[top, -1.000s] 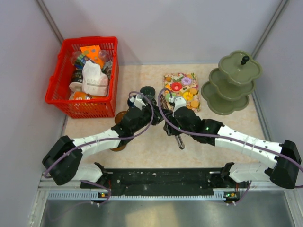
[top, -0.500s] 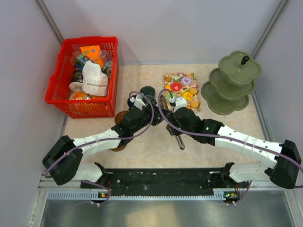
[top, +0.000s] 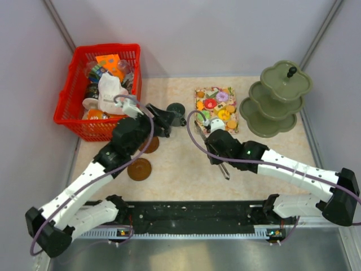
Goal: Serve the afternoon tea
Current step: Pick up the clamp from the center of the board.
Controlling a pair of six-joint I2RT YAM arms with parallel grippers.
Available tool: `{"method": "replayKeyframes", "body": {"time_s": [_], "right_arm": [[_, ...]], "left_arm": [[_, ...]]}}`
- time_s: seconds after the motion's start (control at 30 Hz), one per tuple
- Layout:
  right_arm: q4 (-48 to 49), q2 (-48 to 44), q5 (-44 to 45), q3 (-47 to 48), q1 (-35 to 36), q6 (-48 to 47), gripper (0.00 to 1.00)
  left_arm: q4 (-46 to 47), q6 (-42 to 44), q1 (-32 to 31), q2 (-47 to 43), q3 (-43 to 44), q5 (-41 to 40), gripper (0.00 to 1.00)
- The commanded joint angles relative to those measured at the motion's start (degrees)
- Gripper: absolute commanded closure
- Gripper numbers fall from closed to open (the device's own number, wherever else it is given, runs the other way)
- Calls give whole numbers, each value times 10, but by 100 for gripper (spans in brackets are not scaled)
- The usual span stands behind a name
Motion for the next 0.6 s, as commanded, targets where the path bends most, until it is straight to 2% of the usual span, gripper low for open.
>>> {"method": "replayKeyframes", "body": {"time_s": [0.0,0.13,0.27,0.4,0.57], "right_arm": [[-38,-16,11,40,-7,-16,86],[-82,-2,2,62,-38,-22,85],[-135,14,-30,80,-84,-26,82],[-172,29,-53,88,-126,-34,75],[-205,53,-56,101,-164,-47,68]], "left_arm": [[-118,107,89,-50,49,1,18],[-174,173,197,-36,110,117,17],[-259,238,265,20,221,220,17],[-316,274,276,57,321,192,19],[-295,346,275,19,297,172,19]]}}
